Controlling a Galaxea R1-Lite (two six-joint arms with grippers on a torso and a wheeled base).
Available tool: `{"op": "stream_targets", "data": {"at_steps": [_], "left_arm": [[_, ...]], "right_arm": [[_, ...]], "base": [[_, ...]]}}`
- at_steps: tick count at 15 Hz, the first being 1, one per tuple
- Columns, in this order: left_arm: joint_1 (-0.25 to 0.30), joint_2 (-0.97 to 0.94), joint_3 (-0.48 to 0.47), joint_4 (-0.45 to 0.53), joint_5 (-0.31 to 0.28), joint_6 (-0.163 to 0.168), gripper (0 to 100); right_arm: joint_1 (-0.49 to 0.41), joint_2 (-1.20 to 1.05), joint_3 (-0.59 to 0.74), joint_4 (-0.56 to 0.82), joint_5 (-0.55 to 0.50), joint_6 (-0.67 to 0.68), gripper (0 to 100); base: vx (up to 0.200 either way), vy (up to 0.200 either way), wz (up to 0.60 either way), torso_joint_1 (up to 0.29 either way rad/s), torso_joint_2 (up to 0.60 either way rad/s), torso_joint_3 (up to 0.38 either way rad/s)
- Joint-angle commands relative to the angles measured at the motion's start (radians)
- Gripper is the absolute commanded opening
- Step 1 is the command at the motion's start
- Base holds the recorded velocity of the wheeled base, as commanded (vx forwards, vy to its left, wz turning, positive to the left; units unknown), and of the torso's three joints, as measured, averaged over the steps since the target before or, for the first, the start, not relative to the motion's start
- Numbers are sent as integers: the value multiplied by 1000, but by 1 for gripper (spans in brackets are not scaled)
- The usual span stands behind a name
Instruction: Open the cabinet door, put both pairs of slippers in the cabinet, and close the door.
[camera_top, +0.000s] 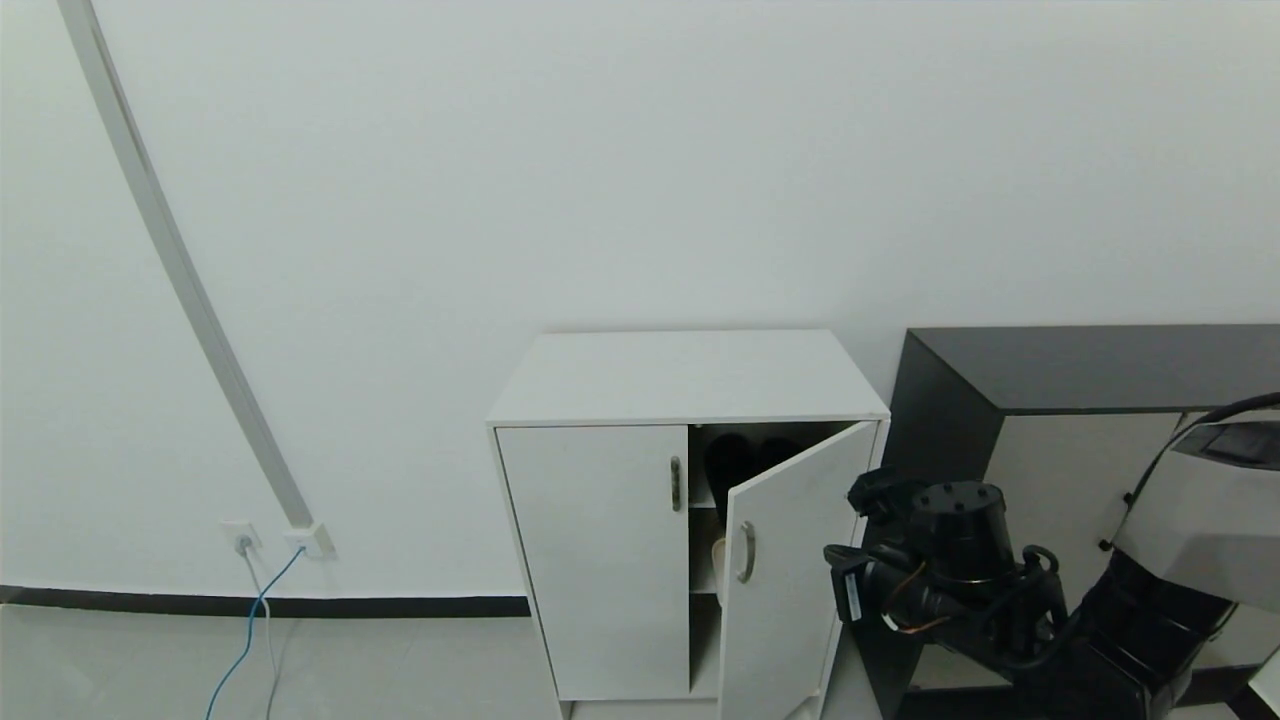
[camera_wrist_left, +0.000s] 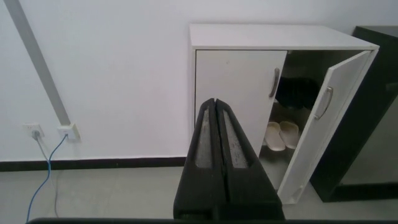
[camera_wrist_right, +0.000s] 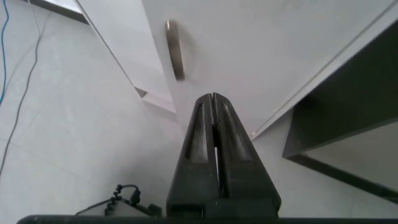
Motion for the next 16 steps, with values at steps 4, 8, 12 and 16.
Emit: {"op": "stream_targets", "data": {"at_steps": [4,8,12,16], "left_arm": [[0,0,0,0,2,-3,0],[0,0,0,0,1,-2,0],[0,0,0,0,1,-2,0],[0,0,0,0,1,-2,0]], "right_arm": [[13,-14,57,-19,-1,-1,0],[13,1,55,-24,-1,1,0],[9,72,-9,-22,-1,3,0],[6,146,-93,-19,-1,3,0]], "base": [[100,0,0,2,2,1],[0,0,0,0,0,0],[0,0,0,0,0,0],[0,0,0,0,0,0]]}}
